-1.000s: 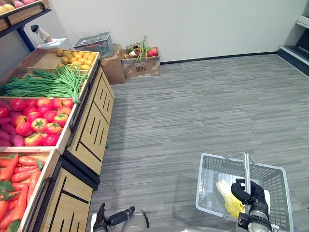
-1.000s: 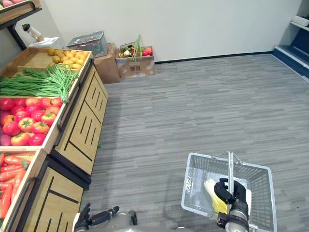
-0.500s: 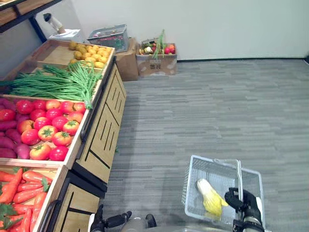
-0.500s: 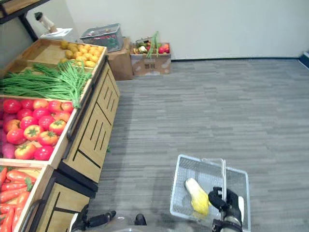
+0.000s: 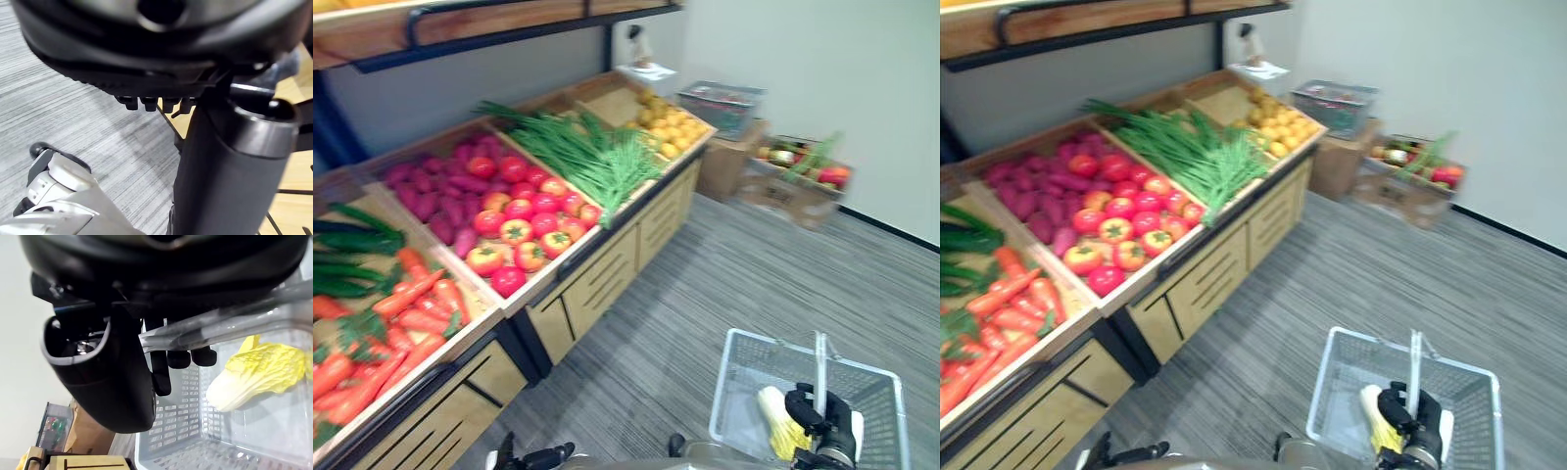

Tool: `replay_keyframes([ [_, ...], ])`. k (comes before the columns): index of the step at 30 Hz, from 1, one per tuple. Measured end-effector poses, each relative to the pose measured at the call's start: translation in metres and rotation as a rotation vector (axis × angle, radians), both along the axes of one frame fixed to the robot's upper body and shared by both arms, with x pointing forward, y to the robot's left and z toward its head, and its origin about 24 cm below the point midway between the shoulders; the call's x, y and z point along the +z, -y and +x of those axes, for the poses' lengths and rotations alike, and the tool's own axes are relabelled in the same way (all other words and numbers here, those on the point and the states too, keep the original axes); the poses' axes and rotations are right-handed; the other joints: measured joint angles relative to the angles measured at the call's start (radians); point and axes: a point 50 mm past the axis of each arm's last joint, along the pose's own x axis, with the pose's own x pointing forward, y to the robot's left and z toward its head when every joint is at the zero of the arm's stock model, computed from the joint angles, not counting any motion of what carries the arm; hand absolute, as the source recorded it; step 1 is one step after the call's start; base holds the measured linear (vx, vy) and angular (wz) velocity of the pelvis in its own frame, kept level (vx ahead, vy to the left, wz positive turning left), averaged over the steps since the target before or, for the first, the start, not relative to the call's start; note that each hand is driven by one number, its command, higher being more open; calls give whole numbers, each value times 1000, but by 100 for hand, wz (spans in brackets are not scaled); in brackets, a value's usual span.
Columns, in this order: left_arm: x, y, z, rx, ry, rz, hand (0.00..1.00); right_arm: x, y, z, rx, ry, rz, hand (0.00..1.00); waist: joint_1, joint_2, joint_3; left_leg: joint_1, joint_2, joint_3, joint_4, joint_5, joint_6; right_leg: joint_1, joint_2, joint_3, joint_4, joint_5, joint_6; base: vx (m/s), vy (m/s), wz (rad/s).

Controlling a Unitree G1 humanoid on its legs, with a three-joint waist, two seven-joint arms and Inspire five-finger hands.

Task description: Pick vegetable in the basket

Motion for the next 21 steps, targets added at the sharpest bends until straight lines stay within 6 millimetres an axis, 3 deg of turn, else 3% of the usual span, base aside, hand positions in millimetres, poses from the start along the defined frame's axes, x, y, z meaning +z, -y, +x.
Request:
replay_keyframes([
  [1,-1,1,-3,15,-7,-3,100,3,2,8,12,18,2,0,2,7,3,17,20,9,-42,27,-19,-2,0,-27,22,-25,-16,205,-306,54],
  [5,-1,2,-6,51,-13,-3,100,10,7,21,41,50,-8,0,25,7,3,15,39,38,-67,124,-37,31,-12,-97,29,-59,-49,198,-292,49],
  [9,-1,2,-5,54,-11,11,100,11,11,20,37,44,-10,0,23,6,4,-8,44,103,-75,200,-31,90,-44,-181,-23,-61,-52,128,-200,68],
  [12,0,1,-2,44,-7,19,100,9,15,10,-24,36,0,0,10,6,4,-35,48,214,-111,238,-17,113,-82,-269,-56,-61,-52,22,-56,95],
  [16,0,-2,-2,15,-21,35,100,-8,13,-15,-149,-40,42,0,-29,-1,5,-32,63,526,-202,255,3,166,-155,-447,-64,-74,-30,-18,86,132],
  [17,0,-2,-2,6,-24,38,100,-11,11,-18,-160,-55,54,0,-31,-5,7,-32,57,543,-215,263,-5,173,-166,-467,-61,-77,-24,-43,177,105],
  [21,0,-7,-7,-21,-56,51,100,-26,-6,-31,-169,-126,113,0,-29,-18,3,-31,1,521,-275,300,19,206,-214,-521,-89,-58,12,-34,136,53],
])
